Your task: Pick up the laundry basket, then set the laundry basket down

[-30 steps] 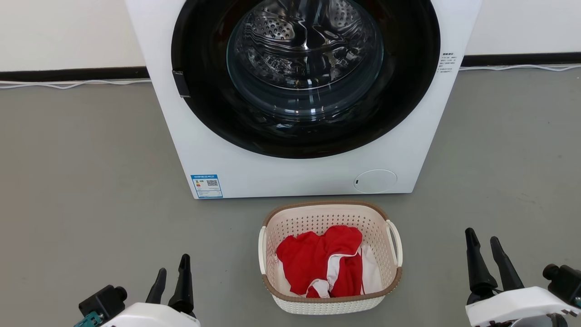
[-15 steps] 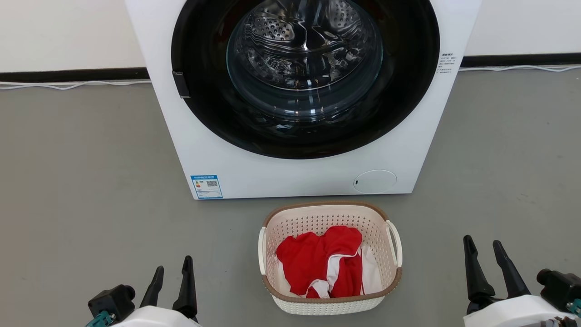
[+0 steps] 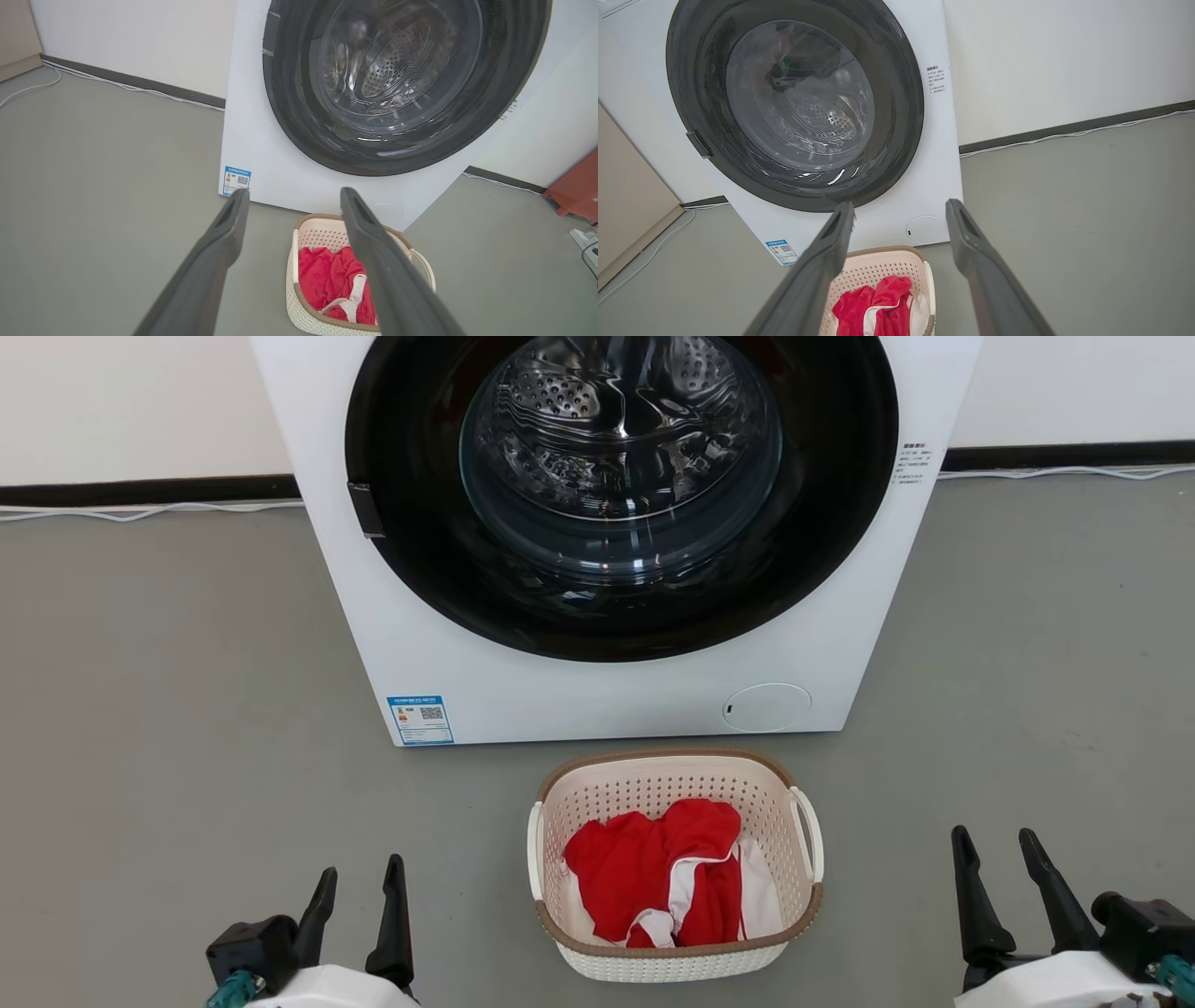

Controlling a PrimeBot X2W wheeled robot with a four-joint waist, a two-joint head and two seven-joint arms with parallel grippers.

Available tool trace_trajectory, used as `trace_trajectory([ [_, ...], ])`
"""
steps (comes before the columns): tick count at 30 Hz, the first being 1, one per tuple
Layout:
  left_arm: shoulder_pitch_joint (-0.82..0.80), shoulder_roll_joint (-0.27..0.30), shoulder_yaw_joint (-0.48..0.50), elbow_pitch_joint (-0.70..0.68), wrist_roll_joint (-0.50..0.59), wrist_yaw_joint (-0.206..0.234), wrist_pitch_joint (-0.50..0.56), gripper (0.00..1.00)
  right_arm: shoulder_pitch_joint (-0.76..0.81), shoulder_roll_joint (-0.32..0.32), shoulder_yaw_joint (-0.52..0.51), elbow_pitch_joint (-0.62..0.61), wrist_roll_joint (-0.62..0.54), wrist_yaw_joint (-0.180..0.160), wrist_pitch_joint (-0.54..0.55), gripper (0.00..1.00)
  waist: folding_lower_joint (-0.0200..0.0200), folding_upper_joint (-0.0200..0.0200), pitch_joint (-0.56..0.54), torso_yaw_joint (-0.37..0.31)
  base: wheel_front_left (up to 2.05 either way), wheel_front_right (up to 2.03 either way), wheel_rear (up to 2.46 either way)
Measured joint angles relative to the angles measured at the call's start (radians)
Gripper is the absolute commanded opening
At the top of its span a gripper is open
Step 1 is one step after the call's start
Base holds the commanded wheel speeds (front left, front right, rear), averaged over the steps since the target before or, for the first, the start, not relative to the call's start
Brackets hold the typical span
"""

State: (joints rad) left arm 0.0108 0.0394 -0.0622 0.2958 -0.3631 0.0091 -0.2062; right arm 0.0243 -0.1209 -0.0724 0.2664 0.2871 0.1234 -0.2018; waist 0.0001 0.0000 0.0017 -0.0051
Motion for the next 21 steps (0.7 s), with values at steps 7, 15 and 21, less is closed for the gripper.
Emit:
trace_trajectory([
  [7, 0.000, 0.001, -0.007, -0.001, 0.065, 0.009, -0.016, 1.00, 0.000, -0.003, -0.003, 0.003, -0.072, 0.000, -0.019, 1.00, 0.0000, 0.0000, 0.001, -0.001, 0.00, 0.00, 0.00],
  [15, 0.000, 0.001, -0.015, 0.000, 0.146, 0.019, -0.042, 1.00, 0.000, -0.013, -0.010, 0.006, -0.161, 0.000, -0.041, 1.00, 0.0000, 0.0000, 0.000, -0.001, 0.00, 0.00, 0.00],
  [21, 0.000, 0.001, -0.017, 0.002, 0.170, 0.019, -0.042, 1.00, 0.000, -0.019, -0.015, 0.007, -0.176, 0.000, -0.046, 1.00, 0.0000, 0.0000, -0.001, 0.000, 0.00, 0.00, 0.00],
])
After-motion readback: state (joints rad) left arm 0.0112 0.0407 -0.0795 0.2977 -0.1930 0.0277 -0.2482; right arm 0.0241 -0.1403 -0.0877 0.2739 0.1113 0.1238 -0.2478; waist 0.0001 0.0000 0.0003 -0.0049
